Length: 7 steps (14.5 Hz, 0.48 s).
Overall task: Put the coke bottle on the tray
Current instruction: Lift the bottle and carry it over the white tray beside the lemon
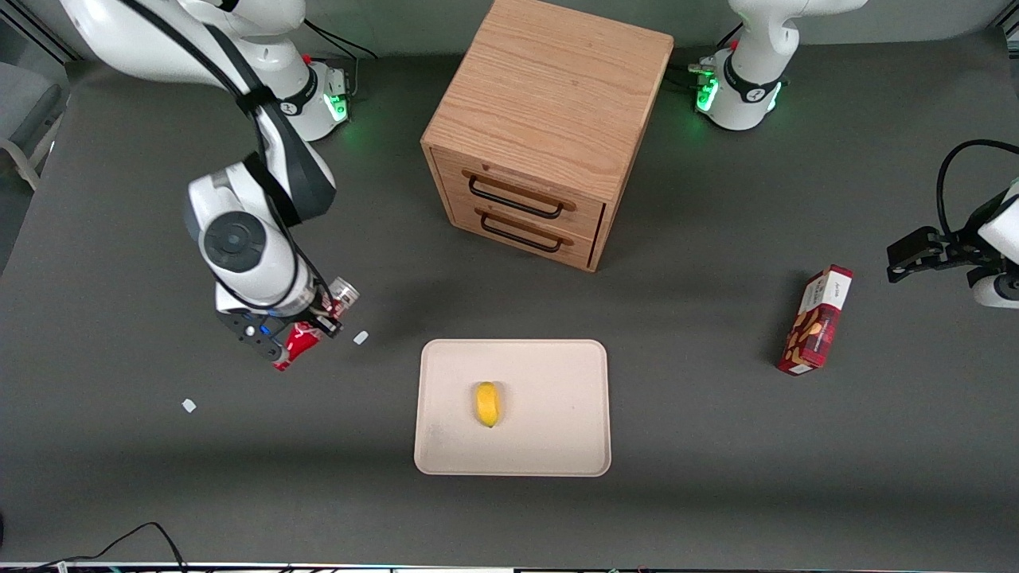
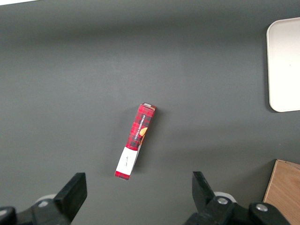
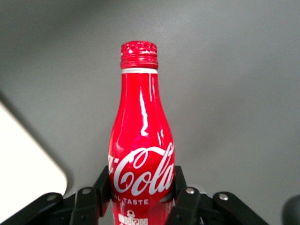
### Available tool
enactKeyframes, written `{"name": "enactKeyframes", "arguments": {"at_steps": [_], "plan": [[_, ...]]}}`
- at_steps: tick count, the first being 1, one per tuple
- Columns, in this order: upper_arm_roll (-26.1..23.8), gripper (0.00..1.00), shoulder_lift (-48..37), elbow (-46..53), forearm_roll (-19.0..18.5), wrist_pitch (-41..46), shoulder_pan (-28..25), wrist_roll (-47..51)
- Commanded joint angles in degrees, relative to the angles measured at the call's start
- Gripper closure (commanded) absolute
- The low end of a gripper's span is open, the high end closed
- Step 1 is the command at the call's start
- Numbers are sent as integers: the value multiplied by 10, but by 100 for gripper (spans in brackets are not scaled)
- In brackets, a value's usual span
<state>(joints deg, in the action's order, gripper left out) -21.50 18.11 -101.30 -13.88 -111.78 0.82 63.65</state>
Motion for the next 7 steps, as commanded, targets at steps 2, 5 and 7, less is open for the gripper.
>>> {"name": "enactKeyframes", "arguments": {"at_steps": [2,5,7], "plan": [[-9,100,7,155,47,151,12,-95],[-8,100,42,265,54,232,8,-140],[-9,100,79,311,50,250,4,-150]]}}
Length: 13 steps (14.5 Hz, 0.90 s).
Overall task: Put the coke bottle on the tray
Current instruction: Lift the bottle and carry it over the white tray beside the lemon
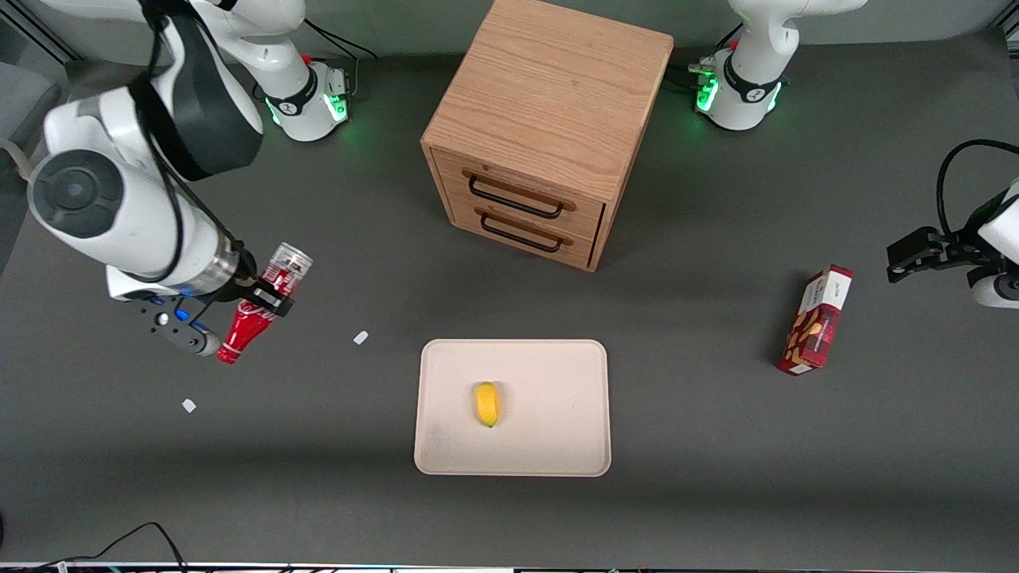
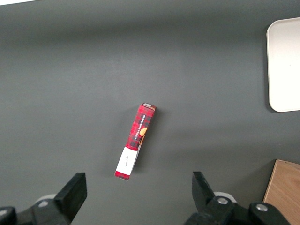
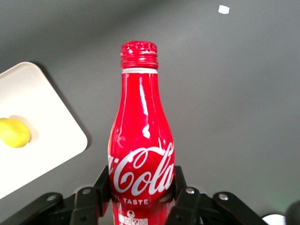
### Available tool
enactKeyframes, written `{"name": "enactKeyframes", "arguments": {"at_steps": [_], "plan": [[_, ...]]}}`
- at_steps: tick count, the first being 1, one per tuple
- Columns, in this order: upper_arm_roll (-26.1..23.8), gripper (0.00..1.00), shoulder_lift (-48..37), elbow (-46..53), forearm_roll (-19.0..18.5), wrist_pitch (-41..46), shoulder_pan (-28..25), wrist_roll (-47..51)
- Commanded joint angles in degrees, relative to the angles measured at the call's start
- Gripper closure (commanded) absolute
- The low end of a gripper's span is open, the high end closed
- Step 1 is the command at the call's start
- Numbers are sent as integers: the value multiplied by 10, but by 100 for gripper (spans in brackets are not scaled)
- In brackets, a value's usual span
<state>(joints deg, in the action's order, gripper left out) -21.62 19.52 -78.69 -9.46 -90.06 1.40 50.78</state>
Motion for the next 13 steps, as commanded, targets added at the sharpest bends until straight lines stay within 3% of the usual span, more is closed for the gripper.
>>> {"name": "enactKeyframes", "arguments": {"at_steps": [1,4,5,8,10,13], "plan": [[-8,100,85,103,4,32,-14,-23],[3,100,192,190,-12,25,-81,-35],[9,100,221,213,-33,23,-103,-84],[14,100,267,223,-35,-21,-113,-194],[17,100,298,223,-41,-64,-131,-194],[70,100,336,223,-50,-149,-187,-189]]}}
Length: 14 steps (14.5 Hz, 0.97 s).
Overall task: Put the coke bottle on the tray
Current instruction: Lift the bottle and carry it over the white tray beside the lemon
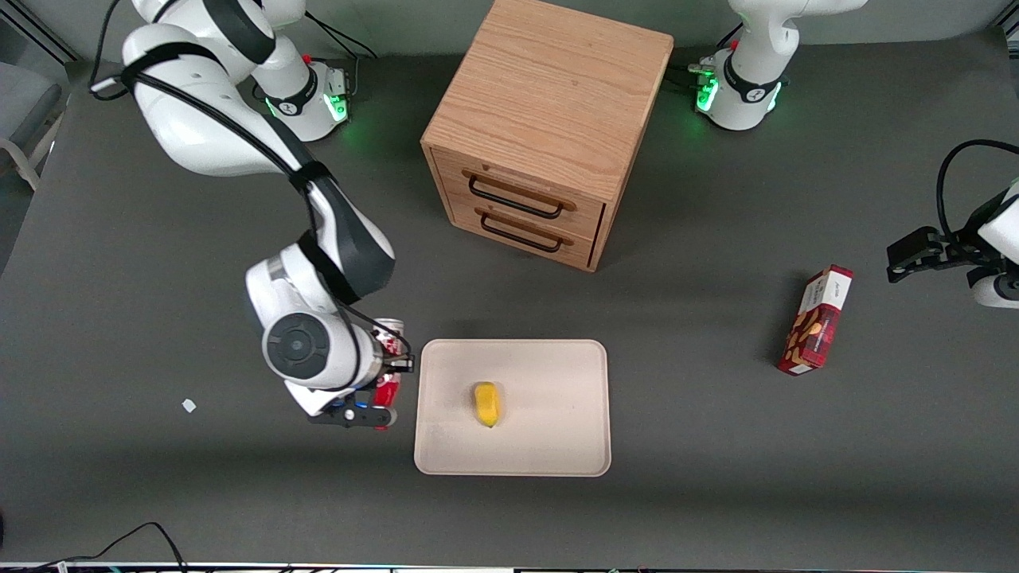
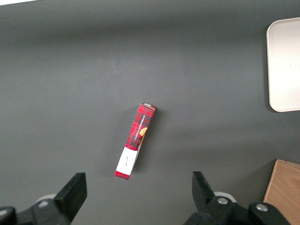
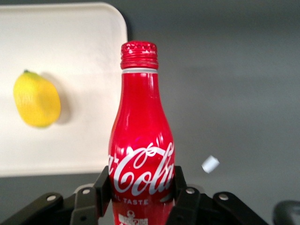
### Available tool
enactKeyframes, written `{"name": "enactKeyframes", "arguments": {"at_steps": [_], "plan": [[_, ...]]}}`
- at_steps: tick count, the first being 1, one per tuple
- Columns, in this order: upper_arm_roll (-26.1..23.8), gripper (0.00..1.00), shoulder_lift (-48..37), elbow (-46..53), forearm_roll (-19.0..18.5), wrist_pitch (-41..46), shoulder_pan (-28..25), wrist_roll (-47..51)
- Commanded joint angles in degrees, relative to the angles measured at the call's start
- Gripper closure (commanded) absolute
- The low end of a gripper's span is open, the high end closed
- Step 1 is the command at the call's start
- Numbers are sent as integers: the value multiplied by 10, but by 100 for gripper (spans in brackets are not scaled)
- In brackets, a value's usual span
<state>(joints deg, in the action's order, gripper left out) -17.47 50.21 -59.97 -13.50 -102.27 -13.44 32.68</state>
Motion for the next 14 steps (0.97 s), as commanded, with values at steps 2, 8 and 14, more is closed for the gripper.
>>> {"name": "enactKeyframes", "arguments": {"at_steps": [2,8,14], "plan": [[31,100,50,35,-11,-59,-41,-6],[50,100,84,35,-11,-126,-51,7],[79,99,106,34,-11,-189,-74,27]]}}
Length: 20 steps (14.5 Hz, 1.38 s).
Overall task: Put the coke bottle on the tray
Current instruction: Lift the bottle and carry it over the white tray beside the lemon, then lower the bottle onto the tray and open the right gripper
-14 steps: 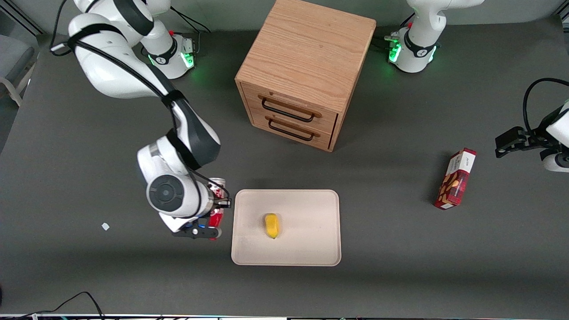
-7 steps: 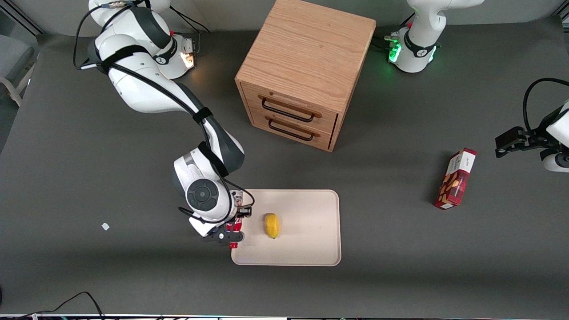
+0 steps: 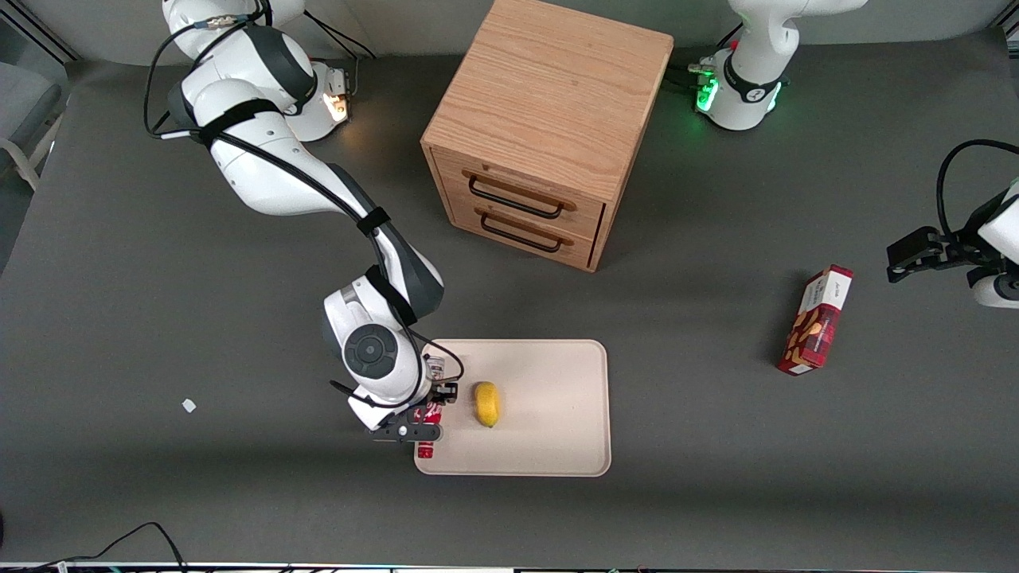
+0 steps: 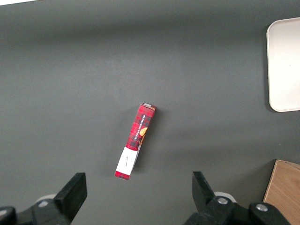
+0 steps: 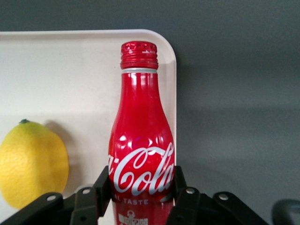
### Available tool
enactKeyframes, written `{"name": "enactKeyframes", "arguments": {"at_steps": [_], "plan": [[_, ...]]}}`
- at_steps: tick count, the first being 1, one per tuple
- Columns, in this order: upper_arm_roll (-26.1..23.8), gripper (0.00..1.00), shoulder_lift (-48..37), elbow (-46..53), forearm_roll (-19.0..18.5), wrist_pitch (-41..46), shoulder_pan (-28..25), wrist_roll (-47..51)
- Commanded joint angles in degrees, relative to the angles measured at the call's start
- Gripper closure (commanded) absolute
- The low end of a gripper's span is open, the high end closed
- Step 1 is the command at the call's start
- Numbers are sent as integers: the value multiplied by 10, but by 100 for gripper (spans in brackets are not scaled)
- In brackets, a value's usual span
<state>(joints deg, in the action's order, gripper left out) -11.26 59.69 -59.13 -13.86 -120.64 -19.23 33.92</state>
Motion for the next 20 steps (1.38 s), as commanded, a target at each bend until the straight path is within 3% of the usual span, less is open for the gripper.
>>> {"name": "enactKeyframes", "arguments": {"at_steps": [1,3,4,5,6,20], "plan": [[18,84,15,25,-7,-6,-16,15],[17,66,16,24,-7,-6,-16,15],[18,47,18,24,-7,-6,-17,15],[18,8,18,24,-7,-6,-17,15],[18,0,18,24,-7,-7,-17,16],[18,0,17,23,-7,-6,-16,17]]}}
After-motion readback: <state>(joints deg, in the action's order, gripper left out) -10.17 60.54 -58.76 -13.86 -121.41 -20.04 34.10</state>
